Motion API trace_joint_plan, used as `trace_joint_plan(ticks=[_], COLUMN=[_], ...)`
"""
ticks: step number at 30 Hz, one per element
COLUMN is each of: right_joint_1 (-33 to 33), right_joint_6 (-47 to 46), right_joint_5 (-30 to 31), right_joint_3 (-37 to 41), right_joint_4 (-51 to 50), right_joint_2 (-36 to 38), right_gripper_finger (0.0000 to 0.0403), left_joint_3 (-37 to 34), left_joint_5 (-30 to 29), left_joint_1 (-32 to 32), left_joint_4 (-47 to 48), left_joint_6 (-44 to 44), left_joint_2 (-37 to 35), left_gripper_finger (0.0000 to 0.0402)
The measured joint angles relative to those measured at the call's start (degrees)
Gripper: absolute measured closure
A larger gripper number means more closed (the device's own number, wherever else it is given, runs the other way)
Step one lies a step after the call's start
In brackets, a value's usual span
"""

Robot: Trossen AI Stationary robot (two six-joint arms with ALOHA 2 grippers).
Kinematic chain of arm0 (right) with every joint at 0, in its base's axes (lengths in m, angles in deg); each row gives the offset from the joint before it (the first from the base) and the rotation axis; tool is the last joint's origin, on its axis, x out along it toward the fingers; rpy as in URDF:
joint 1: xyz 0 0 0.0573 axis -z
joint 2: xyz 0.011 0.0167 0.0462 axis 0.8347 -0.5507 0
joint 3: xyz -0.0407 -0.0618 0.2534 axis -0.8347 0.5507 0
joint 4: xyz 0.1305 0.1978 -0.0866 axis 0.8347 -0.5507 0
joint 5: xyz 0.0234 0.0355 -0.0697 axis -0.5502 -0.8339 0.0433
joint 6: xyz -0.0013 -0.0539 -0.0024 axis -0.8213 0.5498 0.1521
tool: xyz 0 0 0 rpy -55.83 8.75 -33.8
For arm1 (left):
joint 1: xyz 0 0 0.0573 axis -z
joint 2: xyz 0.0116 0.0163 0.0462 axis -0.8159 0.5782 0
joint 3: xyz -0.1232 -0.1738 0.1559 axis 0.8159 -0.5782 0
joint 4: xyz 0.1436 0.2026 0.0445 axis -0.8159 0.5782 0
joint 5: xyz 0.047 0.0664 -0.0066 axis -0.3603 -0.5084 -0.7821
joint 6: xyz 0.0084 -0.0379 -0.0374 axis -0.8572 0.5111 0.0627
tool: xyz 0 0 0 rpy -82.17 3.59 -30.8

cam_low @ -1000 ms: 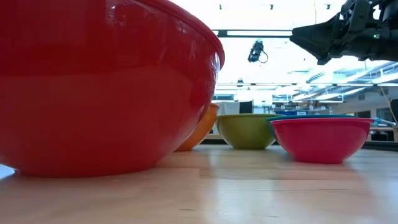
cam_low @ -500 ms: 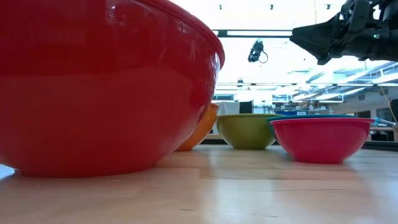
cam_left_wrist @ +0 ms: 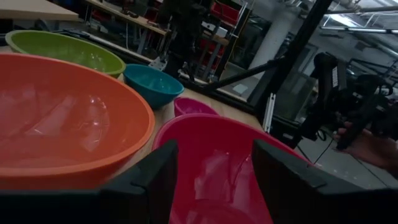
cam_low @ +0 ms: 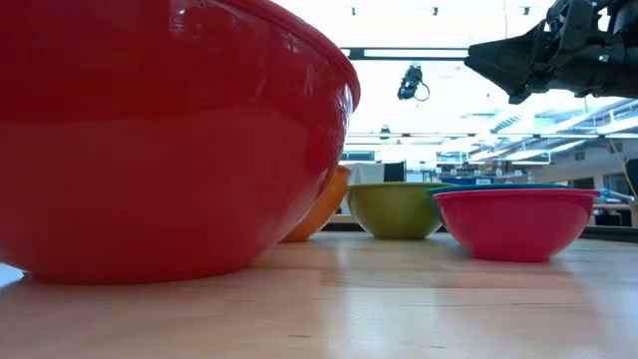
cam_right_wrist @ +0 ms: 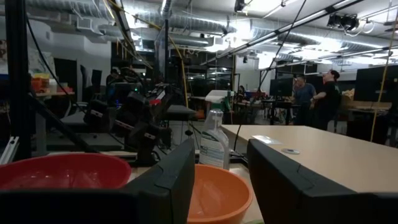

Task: Nest bowls inside each other
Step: Stack the orange bowl on top of the red bowl

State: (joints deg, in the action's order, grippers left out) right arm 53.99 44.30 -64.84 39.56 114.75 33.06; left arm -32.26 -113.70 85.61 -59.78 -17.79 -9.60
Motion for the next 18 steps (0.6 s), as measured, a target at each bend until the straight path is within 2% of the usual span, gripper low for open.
trace_joint_plan(ticks=[9, 11, 14, 16, 18], right_joint_1=[0.01, 0.05, 0.46, 1.59, 2.56], right_joint_6=[-1.85, -3.13, -9.77, -10.22, -10.37], right_joint_5=[0.36, 2.53, 7.81, 7.60, 6.04], right_joint_3=[0.00, 0.01, -0.36, -3.10, -8.76], right_joint_4=[4.52, 6.46, 7.65, 3.18, -8.21], right_joint_2=[0.00, 0.02, 0.02, -0.07, -0.83], right_gripper_finger=[0.0247, 0.0247, 0.0247, 0.0248, 0.0250], left_joint_3=[0.00, 0.02, 1.75, 4.98, 9.31], left_joint_5=[0.00, 0.88, 5.66, 7.01, 6.95], left_joint_1=[0.00, -0.09, -1.17, -2.29, -3.60], left_joint_4=[-0.31, -0.67, 0.87, 3.98, 9.25], left_joint_6=[0.98, 2.61, 1.49, 1.01, -0.53], left_joint_2=[-0.02, 0.00, 0.33, 0.43, 1.00], left_gripper_finger=[0.0194, 0.0194, 0.0194, 0.0194, 0.0194])
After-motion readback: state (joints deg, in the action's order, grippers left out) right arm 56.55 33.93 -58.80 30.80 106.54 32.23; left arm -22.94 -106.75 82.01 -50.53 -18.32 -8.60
